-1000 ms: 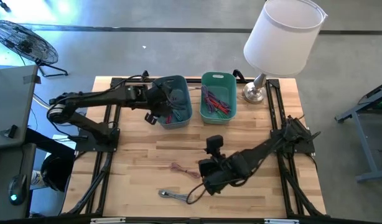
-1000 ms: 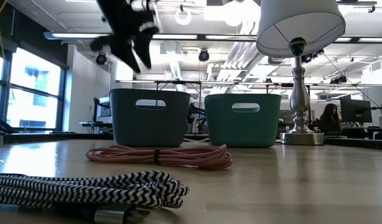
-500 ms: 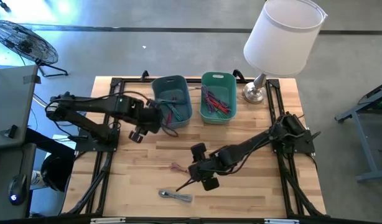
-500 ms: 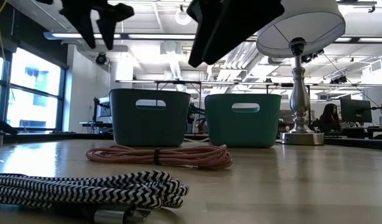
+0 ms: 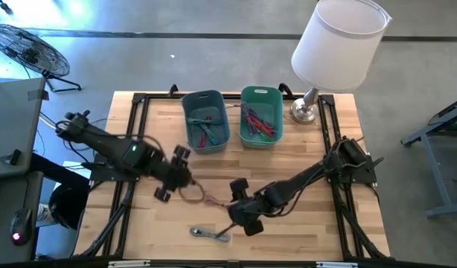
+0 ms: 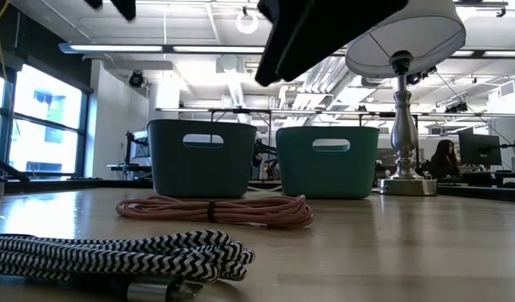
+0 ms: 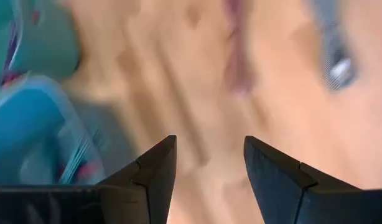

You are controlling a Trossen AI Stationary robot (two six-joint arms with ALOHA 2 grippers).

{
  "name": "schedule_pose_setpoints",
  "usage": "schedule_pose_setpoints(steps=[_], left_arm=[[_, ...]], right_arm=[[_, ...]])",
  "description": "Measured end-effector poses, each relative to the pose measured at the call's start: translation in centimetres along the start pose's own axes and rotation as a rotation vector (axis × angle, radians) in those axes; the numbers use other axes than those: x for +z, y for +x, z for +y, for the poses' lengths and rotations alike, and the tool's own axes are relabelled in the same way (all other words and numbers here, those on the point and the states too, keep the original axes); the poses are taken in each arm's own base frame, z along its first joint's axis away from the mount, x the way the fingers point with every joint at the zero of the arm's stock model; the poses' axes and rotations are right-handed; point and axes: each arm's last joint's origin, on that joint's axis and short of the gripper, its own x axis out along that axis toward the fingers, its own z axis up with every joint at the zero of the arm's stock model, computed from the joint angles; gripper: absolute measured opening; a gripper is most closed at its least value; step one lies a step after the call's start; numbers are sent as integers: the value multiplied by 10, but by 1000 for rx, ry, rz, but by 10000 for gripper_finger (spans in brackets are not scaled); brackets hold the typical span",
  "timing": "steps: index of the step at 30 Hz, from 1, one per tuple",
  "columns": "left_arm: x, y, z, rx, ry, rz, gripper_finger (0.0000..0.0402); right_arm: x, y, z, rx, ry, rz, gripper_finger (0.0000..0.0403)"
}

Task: Pick & Place USB Port
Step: Put the pink charger cable into the green bin

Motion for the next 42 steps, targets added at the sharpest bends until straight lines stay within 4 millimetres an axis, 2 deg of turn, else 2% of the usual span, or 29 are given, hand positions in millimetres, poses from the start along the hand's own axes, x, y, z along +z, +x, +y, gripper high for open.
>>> schedule_pose_setpoints(steps=[4, 7, 10, 14, 18, 22, 31, 42], left_arm=[[10, 8, -35, -48, 9, -162, 182], [13, 24, -60, -56, 2, -251, 182], [11, 48, -81, -37, -6, -276, 182], [5, 91, -97, -16, -14, -217, 182], [6, 133, -92, -23, 5, -92, 182], [9, 161, -75, -39, 19, -32, 182], [22, 180, -41, -79, 28, -16, 182], [22, 183, -38, -170, 7, -18, 182]], right_arm=[[-1, -5, 15, -36, -58, -1, 204], [-2, -8, 25, -59, -88, -8, 204], [-3, -11, 34, -72, -111, -6, 204], [-6, -14, 42, -89, -128, 5, 204], [-8, -16, 48, -94, -143, 10, 204], [-8, -18, 52, -95, -126, 5, 204], [-13, -21, 58, -92, -88, 33, 204], [-15, -21, 60, -95, -94, 53, 204]])
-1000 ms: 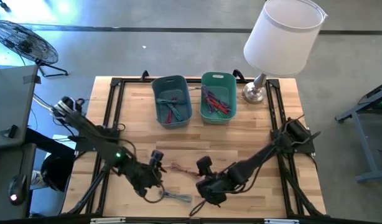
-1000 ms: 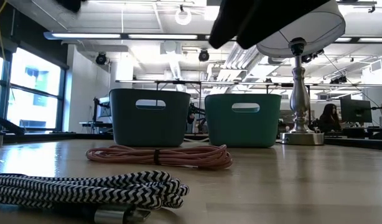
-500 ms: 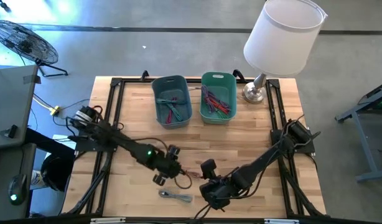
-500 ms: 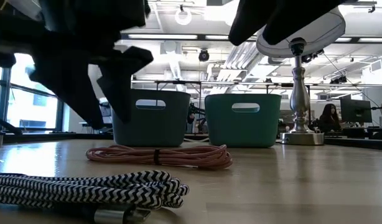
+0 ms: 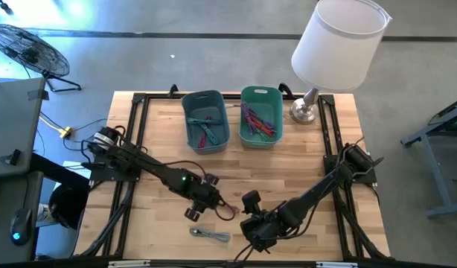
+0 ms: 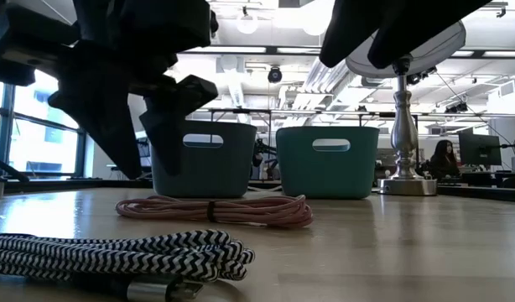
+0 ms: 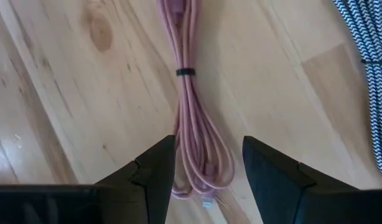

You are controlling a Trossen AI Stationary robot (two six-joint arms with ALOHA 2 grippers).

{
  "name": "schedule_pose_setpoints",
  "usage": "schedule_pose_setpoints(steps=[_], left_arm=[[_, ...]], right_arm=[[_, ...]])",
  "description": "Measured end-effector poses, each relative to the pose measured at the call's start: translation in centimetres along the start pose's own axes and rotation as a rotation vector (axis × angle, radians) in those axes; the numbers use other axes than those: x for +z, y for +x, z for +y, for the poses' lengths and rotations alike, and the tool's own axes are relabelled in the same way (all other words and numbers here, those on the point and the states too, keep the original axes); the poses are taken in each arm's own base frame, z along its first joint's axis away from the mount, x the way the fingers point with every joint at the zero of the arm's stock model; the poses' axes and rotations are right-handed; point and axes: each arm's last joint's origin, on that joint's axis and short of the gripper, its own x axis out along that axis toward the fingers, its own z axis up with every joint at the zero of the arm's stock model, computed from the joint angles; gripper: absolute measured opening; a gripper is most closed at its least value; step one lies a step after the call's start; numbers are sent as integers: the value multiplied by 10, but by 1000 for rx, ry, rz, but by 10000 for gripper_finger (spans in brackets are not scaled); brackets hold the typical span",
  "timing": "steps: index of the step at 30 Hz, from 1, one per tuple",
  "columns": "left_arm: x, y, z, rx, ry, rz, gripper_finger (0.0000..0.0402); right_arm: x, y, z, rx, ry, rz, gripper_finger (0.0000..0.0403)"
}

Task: Pick & Place USB Port
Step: Put the pink charger cable into the green bin

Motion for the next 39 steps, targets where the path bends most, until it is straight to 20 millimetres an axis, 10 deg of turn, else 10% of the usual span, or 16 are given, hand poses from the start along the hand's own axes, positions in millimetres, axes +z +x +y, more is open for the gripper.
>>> schedule_pose_setpoints(steps=[14, 20, 26, 39], left_arm=[[-9, 39, -3, 13, 5, 107, 172], [-10, 42, -1, 80, -14, 110, 33], [-10, 42, -1, 98, -41, 111, 7], [38, -43, -5, 307, 10, -206, 2]], right_arm=[[0, 0, 0, 3, 21, -3, 204], [0, -1, 2, 3, 24, -5, 204], [0, -6, 11, -77, -11, -28, 200], [-10, -46, 56, -664, -333, -140, 126]])
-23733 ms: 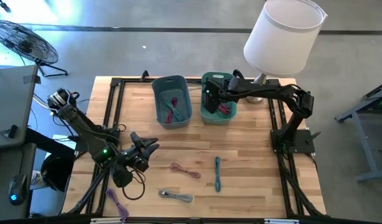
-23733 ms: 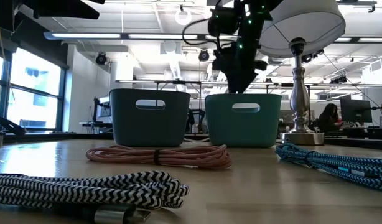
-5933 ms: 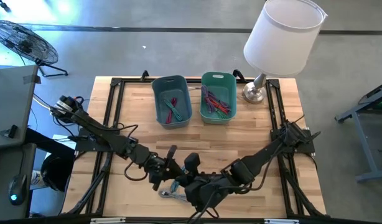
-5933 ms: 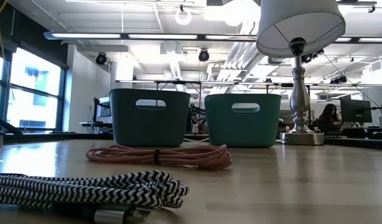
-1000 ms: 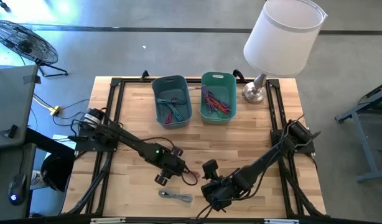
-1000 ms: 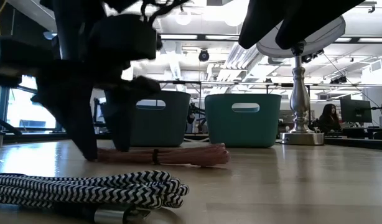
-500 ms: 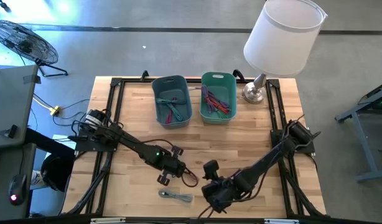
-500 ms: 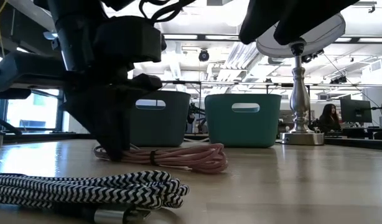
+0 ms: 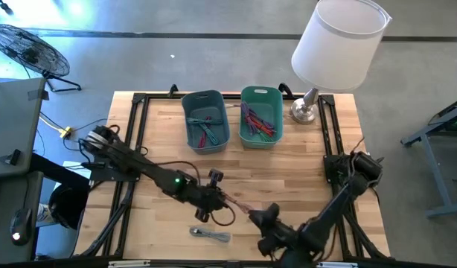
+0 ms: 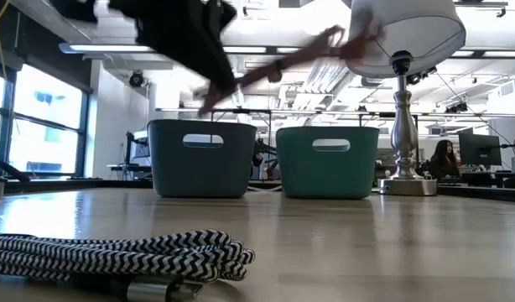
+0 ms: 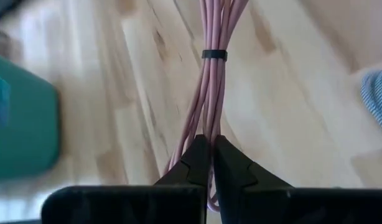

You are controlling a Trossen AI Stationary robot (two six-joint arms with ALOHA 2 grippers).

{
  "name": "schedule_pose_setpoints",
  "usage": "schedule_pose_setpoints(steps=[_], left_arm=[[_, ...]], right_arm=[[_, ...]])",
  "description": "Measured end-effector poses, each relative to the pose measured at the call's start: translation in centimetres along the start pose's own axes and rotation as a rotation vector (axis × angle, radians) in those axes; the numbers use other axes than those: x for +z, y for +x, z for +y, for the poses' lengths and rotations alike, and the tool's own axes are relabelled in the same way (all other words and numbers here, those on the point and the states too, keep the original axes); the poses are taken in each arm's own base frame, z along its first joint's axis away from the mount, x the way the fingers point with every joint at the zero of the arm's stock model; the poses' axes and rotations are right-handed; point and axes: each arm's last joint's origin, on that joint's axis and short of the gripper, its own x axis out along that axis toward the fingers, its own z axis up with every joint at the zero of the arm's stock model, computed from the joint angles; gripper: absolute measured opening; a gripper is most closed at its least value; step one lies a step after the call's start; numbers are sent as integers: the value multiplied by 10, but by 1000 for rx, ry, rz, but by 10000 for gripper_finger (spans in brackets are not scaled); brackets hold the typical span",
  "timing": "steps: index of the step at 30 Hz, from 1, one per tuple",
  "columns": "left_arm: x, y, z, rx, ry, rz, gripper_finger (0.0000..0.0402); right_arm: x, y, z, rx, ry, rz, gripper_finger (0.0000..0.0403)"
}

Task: Pick & Place USB Port
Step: Put the pink charger cable into the green bin

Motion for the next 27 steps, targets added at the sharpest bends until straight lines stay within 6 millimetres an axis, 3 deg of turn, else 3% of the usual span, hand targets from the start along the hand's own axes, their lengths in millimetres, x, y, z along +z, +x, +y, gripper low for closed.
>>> schedule_pose_setpoints(steps=[5, 11, 21, 27], left_arm=[[15, -28, 11, 83, -31, -134, 1], [24, -33, 16, 140, -52, -235, 1], [45, -41, 22, 160, -11, -448, 0], [47, -42, 22, 154, 26, -477, 0]], right_arm=[[-2, -23, 4, -155, -70, -27, 113], [-5, -41, 10, -184, -120, -60, 114], [-7, -37, 7, -231, -101, -45, 114], [-15, -35, 4, -287, -12, -45, 114]])
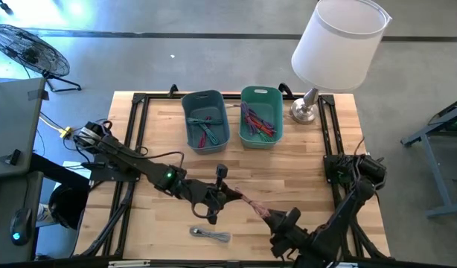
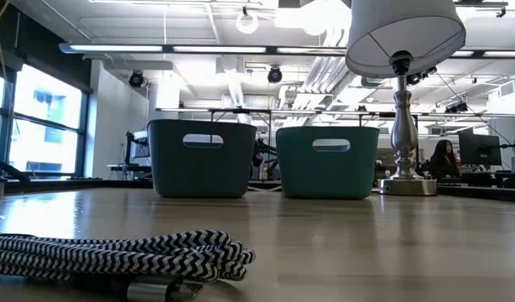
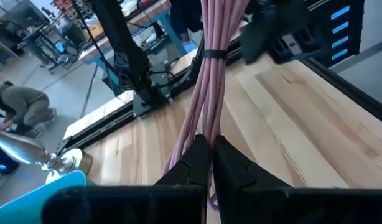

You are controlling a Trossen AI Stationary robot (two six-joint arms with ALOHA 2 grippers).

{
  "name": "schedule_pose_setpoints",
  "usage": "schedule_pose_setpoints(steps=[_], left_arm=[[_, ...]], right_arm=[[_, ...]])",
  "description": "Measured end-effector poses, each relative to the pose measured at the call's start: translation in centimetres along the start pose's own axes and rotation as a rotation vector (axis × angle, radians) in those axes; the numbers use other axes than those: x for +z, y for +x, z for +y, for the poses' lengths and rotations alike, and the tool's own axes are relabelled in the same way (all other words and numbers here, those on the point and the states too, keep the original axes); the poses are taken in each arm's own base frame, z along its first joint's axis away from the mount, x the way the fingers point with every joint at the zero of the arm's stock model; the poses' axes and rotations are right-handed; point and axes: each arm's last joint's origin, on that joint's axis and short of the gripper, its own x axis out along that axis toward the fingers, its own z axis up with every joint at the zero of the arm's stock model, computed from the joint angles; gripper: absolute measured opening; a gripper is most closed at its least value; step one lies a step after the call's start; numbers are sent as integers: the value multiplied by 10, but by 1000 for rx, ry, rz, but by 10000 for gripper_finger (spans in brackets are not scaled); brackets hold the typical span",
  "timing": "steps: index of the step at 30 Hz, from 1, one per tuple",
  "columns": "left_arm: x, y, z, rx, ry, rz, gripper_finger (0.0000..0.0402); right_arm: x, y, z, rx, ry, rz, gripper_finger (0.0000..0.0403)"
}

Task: Pick & Place USB Port
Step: Put the pink charger cable into the green bin

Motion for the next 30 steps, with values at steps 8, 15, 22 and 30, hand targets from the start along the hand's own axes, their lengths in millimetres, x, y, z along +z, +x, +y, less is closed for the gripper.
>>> schedule_pose_setpoints(steps=[8, 15, 22, 30], left_arm=[[1, -1, -3, -13, 24, -10, 0], [5, -2, -4, -13, 56, -40, 0], [5, -2, -4, -15, 62, -40, 0], [8, -3, -4, -25, 78, -72, 0]], right_arm=[[-17, 9, -8, -58, 313, 10, 114], [-15, 19, -7, -49, 438, 46, 114], [-11, 22, -6, -58, 528, 45, 114], [-5, 21, -12, -64, 645, 31, 114]])
